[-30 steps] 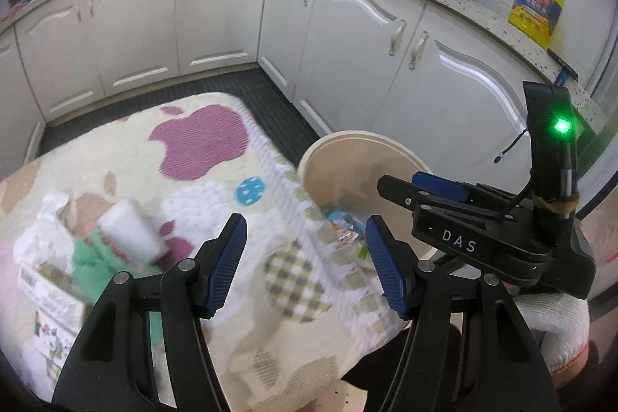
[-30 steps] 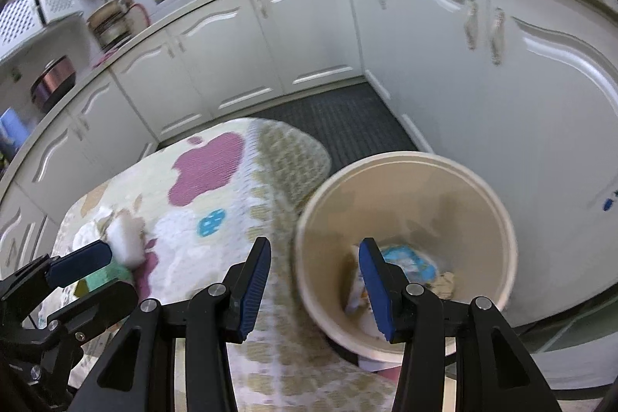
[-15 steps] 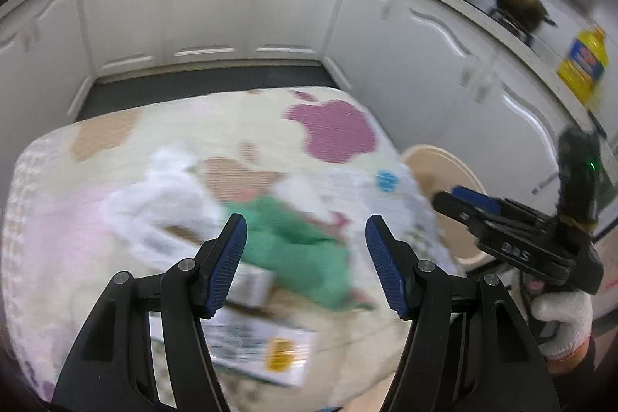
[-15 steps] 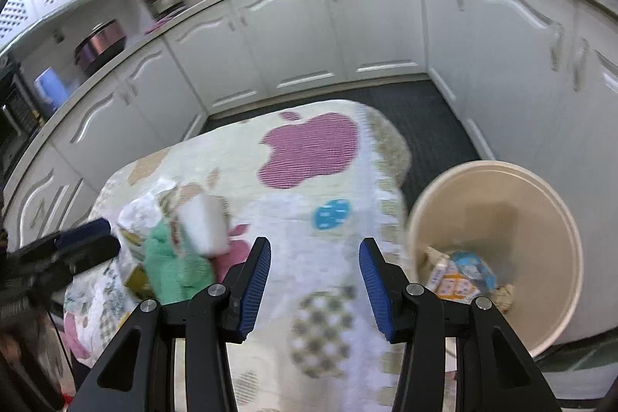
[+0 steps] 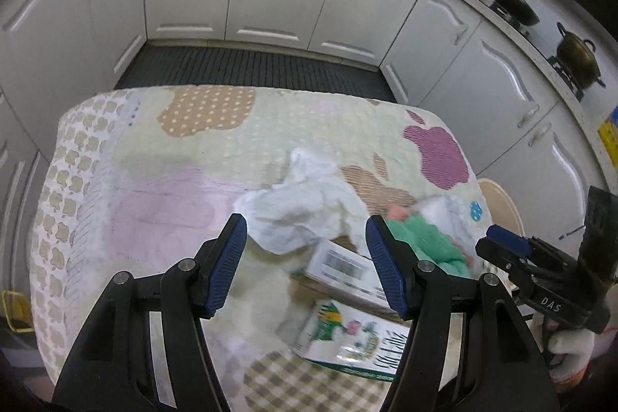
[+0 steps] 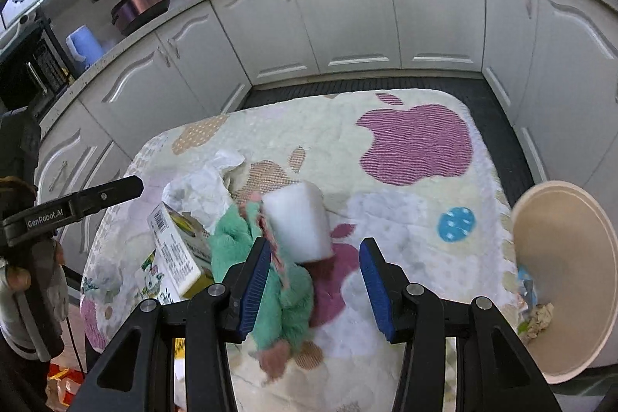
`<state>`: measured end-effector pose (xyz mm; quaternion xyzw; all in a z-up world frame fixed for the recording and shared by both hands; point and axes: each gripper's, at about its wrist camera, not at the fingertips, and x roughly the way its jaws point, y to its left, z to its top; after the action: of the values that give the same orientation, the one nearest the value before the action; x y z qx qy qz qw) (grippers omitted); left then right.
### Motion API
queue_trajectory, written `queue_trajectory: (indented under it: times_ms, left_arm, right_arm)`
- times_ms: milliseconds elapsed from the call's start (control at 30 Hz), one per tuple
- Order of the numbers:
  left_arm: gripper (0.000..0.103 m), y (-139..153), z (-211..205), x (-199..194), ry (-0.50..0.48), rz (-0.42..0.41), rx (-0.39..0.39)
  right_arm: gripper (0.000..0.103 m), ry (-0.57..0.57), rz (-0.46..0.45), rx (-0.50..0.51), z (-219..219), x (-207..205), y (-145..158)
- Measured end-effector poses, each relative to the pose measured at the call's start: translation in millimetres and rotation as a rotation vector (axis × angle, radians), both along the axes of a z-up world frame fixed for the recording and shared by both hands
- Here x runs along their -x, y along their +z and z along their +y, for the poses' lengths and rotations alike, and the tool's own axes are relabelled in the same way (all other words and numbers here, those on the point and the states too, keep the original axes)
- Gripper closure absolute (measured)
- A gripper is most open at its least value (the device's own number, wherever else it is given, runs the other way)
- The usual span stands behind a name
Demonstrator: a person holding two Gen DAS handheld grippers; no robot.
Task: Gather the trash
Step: 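Grasp the white tissue with the left gripper while the right gripper grasps the white foam block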
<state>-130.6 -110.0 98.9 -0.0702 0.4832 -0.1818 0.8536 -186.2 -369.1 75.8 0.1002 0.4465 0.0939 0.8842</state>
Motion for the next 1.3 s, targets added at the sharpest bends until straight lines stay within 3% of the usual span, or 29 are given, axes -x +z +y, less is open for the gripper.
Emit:
queue_trajectory:
  times_ms: [333, 400, 467, 567, 767, 833, 900, 967, 1300]
  left_arm:
    - [0.04, -29.0, 4.6, -38.1, -0.016, 0.109, 0.036]
    - [0.04, -34.6, 0.9, -43.7, -0.041, 0.132, 0.045]
    - [0.04, -39.4, -3.5, -47.4, -0.06, 0.144, 0.04]
    - [0.04, -48.2, -10.5, -55.0, -0.075, 0.163, 0.026]
    - [0.041, -54.3, -30.5, -64.9, -0.111, 0.163, 0.017]
    - [0.047, -55.8, -39.9, -66.1, -0.133, 0.156, -0.001]
    - [0.068, -58.2, -50.3, -66.9, -0.161, 0.152, -0.036]
    - [0.08, -57.7, -55.4, -65.5, -0.18, 0.136, -0.05]
    - [0.085, -21.6, -34.7, -58.5, -0.148, 0.043, -0.015]
  right_arm:
    - [0.058, 0.037, 0.091, -0.076, 7.6, -49.3, -23.0]
    - [0.07, 0.06, 0.112, -0.098, 8.7, -53.7, -30.4]
    - [0.079, 0.066, 0.092, -0.081, 9.0, -51.9, -31.9]
    - [0.084, 0.063, 0.062, -0.083, 6.5, -48.9, -29.1]
    - [0.086, 0.029, -0.014, -0.06, -2.4, -47.5, -11.9]
    - [0.086, 0.008, -0.033, -0.044, -6.2, -47.3, -6.5]
    - [0.086, -0.005, -0.043, -0.053, -10.3, -46.3, -2.6]
    - [0.086, -0.012, -0.046, -0.053, -10.6, -46.5, -0.5]
    - [0.086, -0.014, -0.084, -0.07, -15.8, -30.9, 13.5]
